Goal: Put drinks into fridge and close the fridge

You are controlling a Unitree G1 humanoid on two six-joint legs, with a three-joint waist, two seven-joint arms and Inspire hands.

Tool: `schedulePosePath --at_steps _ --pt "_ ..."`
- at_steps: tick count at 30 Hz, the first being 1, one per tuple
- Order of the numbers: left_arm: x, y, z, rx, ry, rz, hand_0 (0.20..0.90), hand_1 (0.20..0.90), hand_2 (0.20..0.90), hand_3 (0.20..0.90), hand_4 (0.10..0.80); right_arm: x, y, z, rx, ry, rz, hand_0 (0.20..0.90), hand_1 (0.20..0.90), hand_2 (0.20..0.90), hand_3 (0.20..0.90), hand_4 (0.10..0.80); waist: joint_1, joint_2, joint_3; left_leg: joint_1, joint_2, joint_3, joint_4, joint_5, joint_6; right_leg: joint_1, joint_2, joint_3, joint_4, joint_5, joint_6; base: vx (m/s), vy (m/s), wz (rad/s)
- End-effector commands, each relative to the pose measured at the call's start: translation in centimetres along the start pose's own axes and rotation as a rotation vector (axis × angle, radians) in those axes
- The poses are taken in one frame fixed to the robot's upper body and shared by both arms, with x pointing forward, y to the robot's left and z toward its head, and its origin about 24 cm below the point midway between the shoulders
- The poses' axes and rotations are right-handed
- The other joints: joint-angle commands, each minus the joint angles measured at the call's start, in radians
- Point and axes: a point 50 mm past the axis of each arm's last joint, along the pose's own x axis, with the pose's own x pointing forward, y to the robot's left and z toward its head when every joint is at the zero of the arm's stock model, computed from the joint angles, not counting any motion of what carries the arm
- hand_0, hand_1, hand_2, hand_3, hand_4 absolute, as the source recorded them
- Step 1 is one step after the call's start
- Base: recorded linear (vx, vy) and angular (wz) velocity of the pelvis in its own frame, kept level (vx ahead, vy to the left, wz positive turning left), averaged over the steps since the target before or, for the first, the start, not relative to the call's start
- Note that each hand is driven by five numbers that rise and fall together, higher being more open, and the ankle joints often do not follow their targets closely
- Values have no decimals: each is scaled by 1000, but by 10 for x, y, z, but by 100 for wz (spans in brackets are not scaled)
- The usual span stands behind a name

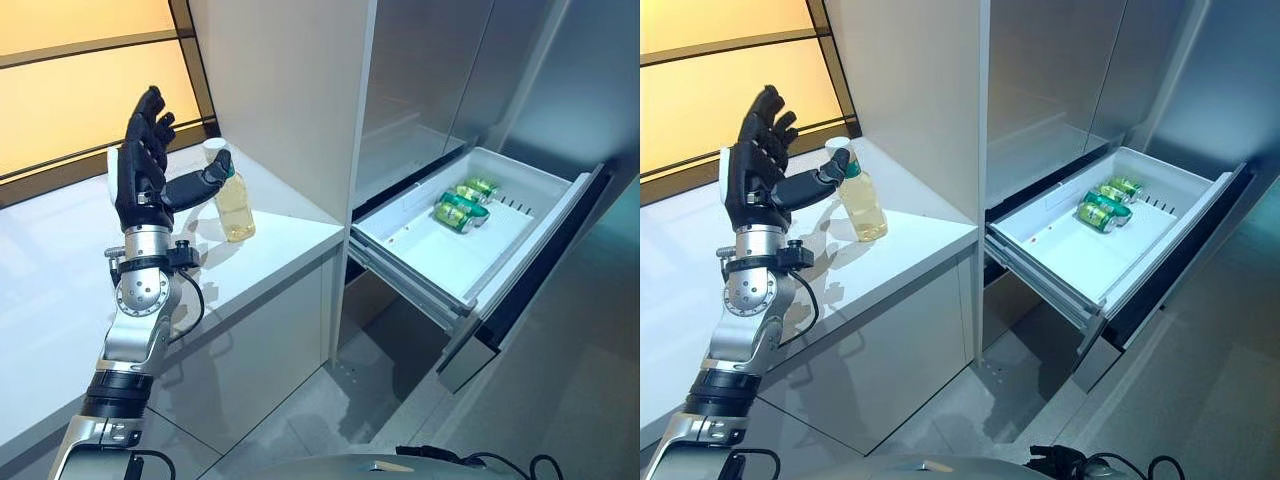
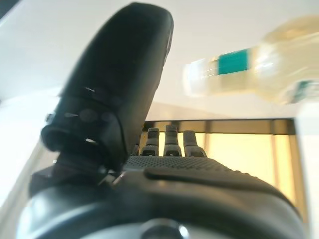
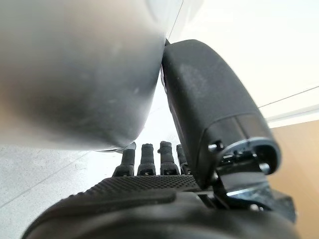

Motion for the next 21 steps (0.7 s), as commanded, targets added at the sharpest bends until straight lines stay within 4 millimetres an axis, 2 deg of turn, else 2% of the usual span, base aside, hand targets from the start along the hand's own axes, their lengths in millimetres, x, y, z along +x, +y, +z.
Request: schedulePosePath --at_steps 1,13,21 --pt "34 -12 43 -54 -218 -10 900 900 900 900 800 -1 -3 -11 -95 75 9 900 900 900 900 800 -9 -4 -14 14 -7 60 5 -89 8 -5 2 25 42 -27 28 26 7 -3" --pt "34 -8 21 -50 -110 -15 900 900 900 900 800 -2 -5 -12 -92 78 8 900 900 900 900 800 -22 0 -16 28 -10 72 5 -94 13 -1 1 42 49 -28 32 16 5 -4" --pt "40 -4 16 -39 -86 5 900 900 900 900 800 -2 -6 -12 -84 81 6 900 900 900 900 800 -38 2 -19 33 -12 86 5 -95 17 -7 3 58 57 -27 33 20 4 -5"
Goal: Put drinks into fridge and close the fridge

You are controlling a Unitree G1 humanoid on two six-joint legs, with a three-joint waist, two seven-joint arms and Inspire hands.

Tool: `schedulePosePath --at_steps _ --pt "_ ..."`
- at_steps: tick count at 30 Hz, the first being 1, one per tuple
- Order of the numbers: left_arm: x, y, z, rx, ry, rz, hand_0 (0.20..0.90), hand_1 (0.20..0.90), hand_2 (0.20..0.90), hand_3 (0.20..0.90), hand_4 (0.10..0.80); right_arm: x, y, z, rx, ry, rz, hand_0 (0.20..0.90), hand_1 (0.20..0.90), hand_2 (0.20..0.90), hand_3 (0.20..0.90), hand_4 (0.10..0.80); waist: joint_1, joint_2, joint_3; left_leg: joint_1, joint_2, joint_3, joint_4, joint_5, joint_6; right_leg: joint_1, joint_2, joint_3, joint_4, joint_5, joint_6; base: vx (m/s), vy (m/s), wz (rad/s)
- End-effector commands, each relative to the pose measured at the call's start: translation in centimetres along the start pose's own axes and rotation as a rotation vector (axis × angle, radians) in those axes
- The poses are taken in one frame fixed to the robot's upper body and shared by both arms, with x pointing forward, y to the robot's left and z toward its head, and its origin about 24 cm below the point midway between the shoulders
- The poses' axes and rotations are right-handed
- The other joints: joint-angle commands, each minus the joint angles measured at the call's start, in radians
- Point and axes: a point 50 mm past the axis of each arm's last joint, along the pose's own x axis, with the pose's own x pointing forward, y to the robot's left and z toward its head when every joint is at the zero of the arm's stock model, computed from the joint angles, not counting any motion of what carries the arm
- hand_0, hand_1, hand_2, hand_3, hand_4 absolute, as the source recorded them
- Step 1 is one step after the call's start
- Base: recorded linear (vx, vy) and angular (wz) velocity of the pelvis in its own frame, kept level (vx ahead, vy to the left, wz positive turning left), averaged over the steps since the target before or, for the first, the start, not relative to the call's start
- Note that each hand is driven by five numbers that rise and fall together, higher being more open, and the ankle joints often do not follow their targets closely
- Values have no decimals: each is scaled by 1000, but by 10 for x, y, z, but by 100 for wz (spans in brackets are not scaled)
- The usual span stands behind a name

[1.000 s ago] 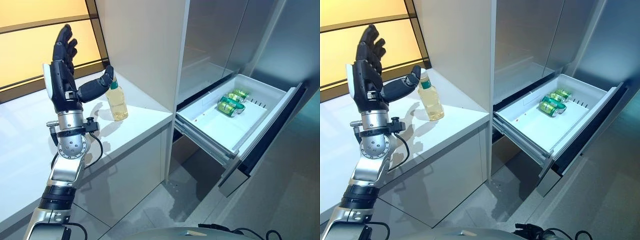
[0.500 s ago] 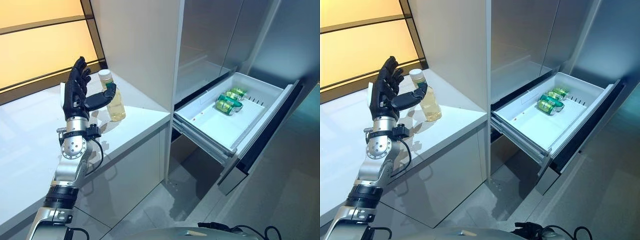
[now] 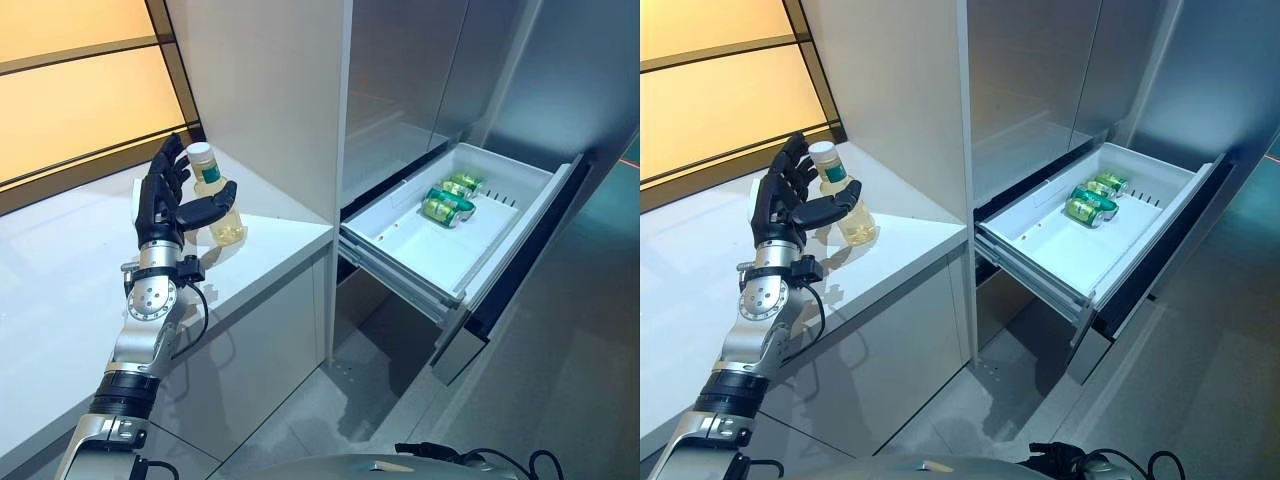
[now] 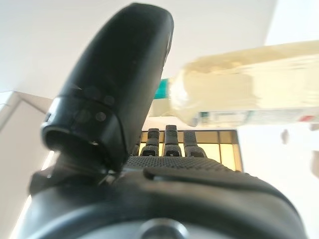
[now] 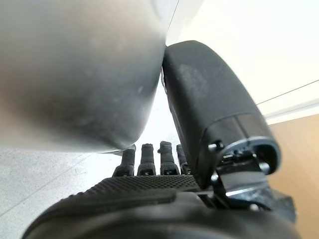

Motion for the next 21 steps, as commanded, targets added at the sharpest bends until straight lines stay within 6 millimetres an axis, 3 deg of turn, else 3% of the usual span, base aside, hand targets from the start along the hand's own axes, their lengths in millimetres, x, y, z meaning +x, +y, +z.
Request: schedulePosePath --at_steps 1,21 --pt "39 -9 61 -66 -268 -3 900 900 900 900 800 -2 -5 -16 -73 88 -2 900 900 900 900 800 -18 -5 -26 18 -16 54 6 -94 18 -8 0 29 57 -28 35 24 7 -7" --pt "63 10 62 -26 -258 118 900 900 900 900 800 -4 -10 -19 -43 89 -17 900 900 900 900 800 -68 2 -35 30 -17 99 7 -105 25 -21 3 75 66 -25 42 19 7 -8"
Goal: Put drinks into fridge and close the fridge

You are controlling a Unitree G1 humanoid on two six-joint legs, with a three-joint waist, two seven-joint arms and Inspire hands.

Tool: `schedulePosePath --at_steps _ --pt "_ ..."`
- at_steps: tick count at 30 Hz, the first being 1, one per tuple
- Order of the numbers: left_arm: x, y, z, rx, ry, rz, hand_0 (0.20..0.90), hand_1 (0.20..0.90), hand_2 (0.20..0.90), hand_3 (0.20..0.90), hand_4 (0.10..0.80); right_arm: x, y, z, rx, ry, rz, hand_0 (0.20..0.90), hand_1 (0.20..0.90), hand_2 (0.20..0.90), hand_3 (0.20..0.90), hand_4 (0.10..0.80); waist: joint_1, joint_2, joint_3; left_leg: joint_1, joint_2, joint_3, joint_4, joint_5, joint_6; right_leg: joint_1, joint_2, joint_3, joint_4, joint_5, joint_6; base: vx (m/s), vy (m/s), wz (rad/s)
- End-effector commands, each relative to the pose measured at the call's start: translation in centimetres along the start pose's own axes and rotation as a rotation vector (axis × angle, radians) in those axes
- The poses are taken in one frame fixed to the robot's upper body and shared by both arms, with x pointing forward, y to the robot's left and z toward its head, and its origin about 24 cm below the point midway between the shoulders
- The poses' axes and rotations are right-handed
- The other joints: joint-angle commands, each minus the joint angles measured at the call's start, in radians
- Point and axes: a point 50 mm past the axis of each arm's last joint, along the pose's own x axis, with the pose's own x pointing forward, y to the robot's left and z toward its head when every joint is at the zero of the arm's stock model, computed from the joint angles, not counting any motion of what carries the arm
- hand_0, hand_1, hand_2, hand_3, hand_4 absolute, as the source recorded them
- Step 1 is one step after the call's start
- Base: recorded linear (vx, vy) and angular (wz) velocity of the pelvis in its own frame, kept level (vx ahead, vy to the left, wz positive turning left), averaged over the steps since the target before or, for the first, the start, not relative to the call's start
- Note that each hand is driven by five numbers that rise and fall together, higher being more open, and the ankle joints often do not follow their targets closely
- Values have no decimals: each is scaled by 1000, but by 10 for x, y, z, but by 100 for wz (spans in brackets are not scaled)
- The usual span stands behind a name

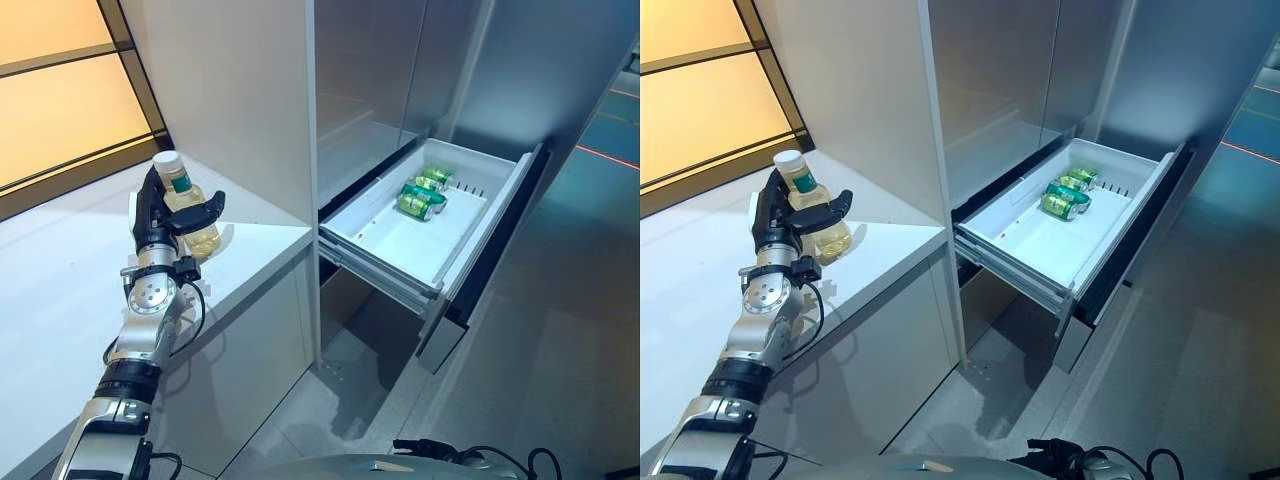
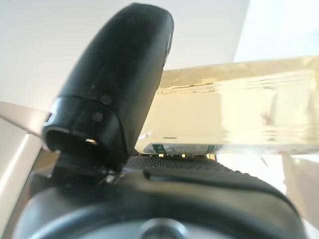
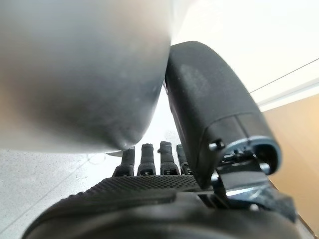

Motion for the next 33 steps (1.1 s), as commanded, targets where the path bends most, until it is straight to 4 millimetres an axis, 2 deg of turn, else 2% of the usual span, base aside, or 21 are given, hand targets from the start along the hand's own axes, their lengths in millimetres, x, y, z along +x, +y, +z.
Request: schedulePosePath --at_steps 1,5,6,7,8,9,20,24,28,29,30,31,33 --pt "40 -4 83 -66 -340 19 900 900 900 900 800 -5 -11 -23 -44 104 -22 900 900 900 900 800 -19 2 -35 12 -22 44 7 -94 21 -18 -2 24 67 -32 44 3 3 -5" --pt "44 -2 84 -66 -339 34 900 900 900 900 800 -5 -12 -24 -42 101 -25 900 900 900 900 800 -26 2 -34 14 -23 45 8 -97 23 -20 -1 28 69 -32 43 3 0 -5" --pt "45 -1 85 -68 -341 34 804 804 804 787 687 -5 -12 -24 -42 101 -26 900 900 900 900 800 -27 3 -34 15 -23 46 7 -97 23 -19 -1 29 69 -33 43 0 0 0" --pt "46 0 86 -77 -346 38 549 549 549 491 391 -5 -12 -24 -43 101 -27 900 900 900 900 800 -28 4 -36 15 -23 48 7 -98 23 -20 -1 30 69 -33 44 0 0 0" --pt "47 0 87 -81 -353 40 331 331 331 236 136 -5 -12 -24 -42 102 -27 900 900 900 900 800 -29 4 -36 16 -24 48 7 -99 23 -19 0 31 69 -33 44 0 0 0" --pt "47 1 88 -82 -358 40 300 300 300 200 100 -5 -12 -25 -43 103 -26 900 900 900 900 800 -29 4 -37 16 -23 48 7 -100 23 -19 0 31 68 -33 44 0 0 0" --pt "45 -1 99 27 -424 5 300 300 300 200 100 -5 -11 -24 -53 93 -18 900 900 900 900 800 -25 2 -45 6 -22 44 7 -94 18 -21 3 30 55 -25 46 -3 -7 -1" --pt "44 -4 111 -30 -477 -30 300 300 300 200 100 -5 -11 -19 -49 50 -19 900 900 900 900 800 -23 1 -44 1 -22 41 7 -92 16 -23 5 29 51 -23 46 -38 -33 -2" --pt "32 -19 134 -274 -555 -152 300 300 300 200 100 -6 -10 6 -40 -76 -10 900 900 900 900 800 -19 0 -37 -1 -20 33 7 -91 15 -23 5 25 49 -20 43 -52 -31 0" --pt "26 -24 142 -335 -581 -193 300 300 300 200 100 -6 -9 16 -36 -118 -8 900 900 900 900 800 -17 0 -35 -2 -20 30 7 -90 15 -23 5 24 48 -20 41 -71 -29 3" --pt "14 -34 155 -418 -636 -258 300 300 300 200 100 -9 -6 41 -77 -232 -29 900 900 900 900 800 -11 0 -33 -3 -20 24 7 -89 15 -22 5 22 47 -20 39 -59 -23 3" --pt "12 -35 158 -429 -648 -266 300 300 300 200 100 -9 -5 44 -81 -246 -27 900 900 900 900 800 -11 0 -33 -3 -20 23 7 -89 15 -21 5 21 46 -20 39 -62 -21 4" --pt "-6 -44 176 -474 -761 -339 300 300 300 200 100 -10 3 69 -122 -371 -8 900 900 900 900 800 9 7 -37 -9 -19 13 7 -86 13 -20 6 16 42 -17 38 -42 -1 5"
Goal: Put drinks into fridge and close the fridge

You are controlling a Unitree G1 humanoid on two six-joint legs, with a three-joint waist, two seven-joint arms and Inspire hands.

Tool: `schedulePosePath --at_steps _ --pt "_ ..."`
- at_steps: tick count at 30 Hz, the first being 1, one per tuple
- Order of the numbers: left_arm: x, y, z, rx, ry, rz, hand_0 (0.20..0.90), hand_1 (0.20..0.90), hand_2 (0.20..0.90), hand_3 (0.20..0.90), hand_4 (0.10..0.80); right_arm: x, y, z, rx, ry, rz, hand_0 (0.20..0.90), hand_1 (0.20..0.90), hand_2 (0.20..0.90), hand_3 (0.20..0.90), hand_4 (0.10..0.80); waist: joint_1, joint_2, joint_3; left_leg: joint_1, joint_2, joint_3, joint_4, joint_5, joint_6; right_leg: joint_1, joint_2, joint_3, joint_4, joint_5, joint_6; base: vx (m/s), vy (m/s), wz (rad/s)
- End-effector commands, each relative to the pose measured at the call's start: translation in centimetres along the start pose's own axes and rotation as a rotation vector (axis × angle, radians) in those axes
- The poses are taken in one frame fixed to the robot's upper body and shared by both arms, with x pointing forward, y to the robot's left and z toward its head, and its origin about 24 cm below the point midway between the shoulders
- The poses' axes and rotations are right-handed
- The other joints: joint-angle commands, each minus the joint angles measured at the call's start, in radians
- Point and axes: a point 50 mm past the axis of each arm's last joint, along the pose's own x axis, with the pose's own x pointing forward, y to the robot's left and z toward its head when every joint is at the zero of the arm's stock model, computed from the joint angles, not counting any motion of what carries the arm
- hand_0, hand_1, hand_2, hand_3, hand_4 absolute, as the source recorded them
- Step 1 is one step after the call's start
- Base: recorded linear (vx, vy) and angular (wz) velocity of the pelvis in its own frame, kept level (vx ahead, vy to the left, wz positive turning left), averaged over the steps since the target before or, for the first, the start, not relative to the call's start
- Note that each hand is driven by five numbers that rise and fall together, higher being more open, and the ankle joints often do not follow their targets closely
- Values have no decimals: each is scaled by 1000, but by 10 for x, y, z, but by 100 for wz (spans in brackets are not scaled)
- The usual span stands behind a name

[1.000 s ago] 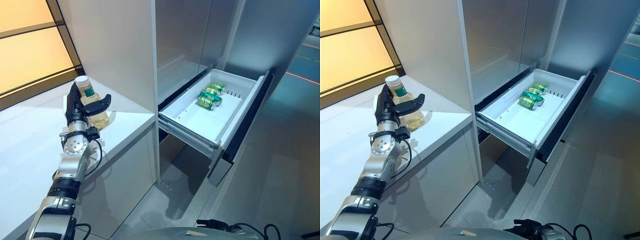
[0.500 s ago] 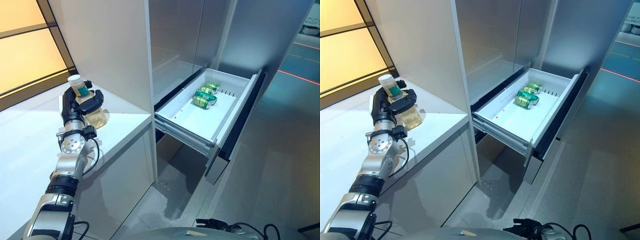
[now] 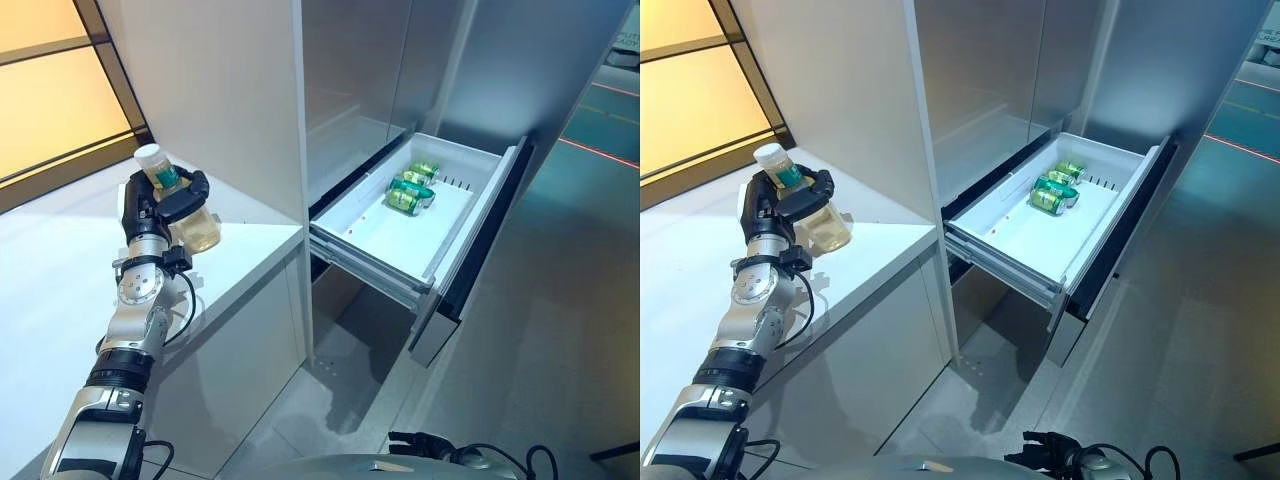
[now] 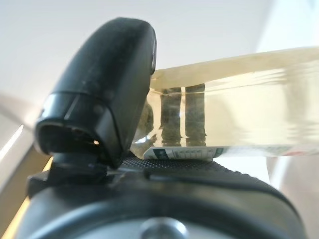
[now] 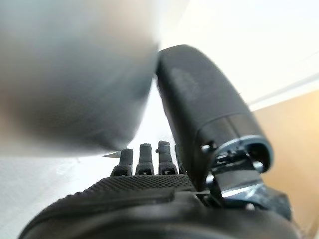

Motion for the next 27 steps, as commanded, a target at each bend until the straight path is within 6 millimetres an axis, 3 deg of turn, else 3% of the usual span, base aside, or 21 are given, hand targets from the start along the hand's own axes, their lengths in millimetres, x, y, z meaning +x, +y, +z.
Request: schedulePosePath --at_steps 1,4,6,14,17,18,19,21,23,27 --pt "9 -64 131 -173 -651 -310 300 300 300 200 100 0 -8 50 -74 -233 -15 900 900 900 900 800 4 48 -61 4 -19 5 2 -85 10 0 6 -2 39 -23 36 -27 8 5" --pt "-3 -76 146 -179 -721 -369 300 300 300 200 100 -1 10 74 -129 -316 43 900 900 900 900 800 12 49 -65 4 -18 2 2 -87 8 11 3 -13 25 -25 36 -9 0 1" --pt "-13 -85 153 -167 -772 -431 300 300 300 200 100 -5 32 97 -194 -387 130 900 900 900 900 800 16 48 -66 1 -13 2 2 -83 2 15 2 -22 18 -23 37 -34 -15 4" --pt "-33 -110 146 -175 -755 -615 300 300 300 200 100 -35 82 150 -385 -618 328 900 900 900 900 800 35 33 -51 -8 -8 -9 2 -70 -6 20 0 -48 11 -18 35 -41 -18 13" --pt "-42 -115 133 -180 -711 -681 300 300 300 200 100 -75 97 193 -443 -820 406 900 900 900 900 800 41 26 -36 -12 -8 -15 2 -62 -8 19 -1 -53 12 -13 36 -53 -14 16" --pt "-42 -115 133 -180 -709 -683 300 300 300 200 100 -77 97 194 -444 -827 408 900 900 900 900 800 41 27 -35 -12 -8 -16 2 -62 -8 19 -1 -54 12 -13 36 -49 -3 4" --pt "-45 -115 127 -179 -691 -700 300 300 300 200 100 -102 97 217 -459 -944 439 900 900 900 900 800 39 25 -29 -13 -8 -15 2 -58 -7 18 -1 -55 13 -9 35 -39 3 1" --pt "-45 -114 122 -190 -666 -718 300 300 300 200 100 -124 97 234 -451 -1037 460 900 900 900 900 800 39 24 -24 -13 -8 -15 2 -56 -7 18 -2 -55 14 -7 35 -22 3 0" --pt "-46 -114 115 -208 -625 -746 300 300 300 200 100 -163 97 259 -469 -1202 496 900 900 900 900 800 36 23 -20 -13 -8 -11 2 -55 -5 16 -3 -52 16 -6 36 -48 16 -1" --pt "-44 -115 106 -255 -542 -794 300 300 300 200 100 -213 91 283 -474 -1400 523 900 900 900 900 800 32 20 -23 -23 -10 -4 2 -47 -3 3 -6 -47 19 2 36 -26 10 0"
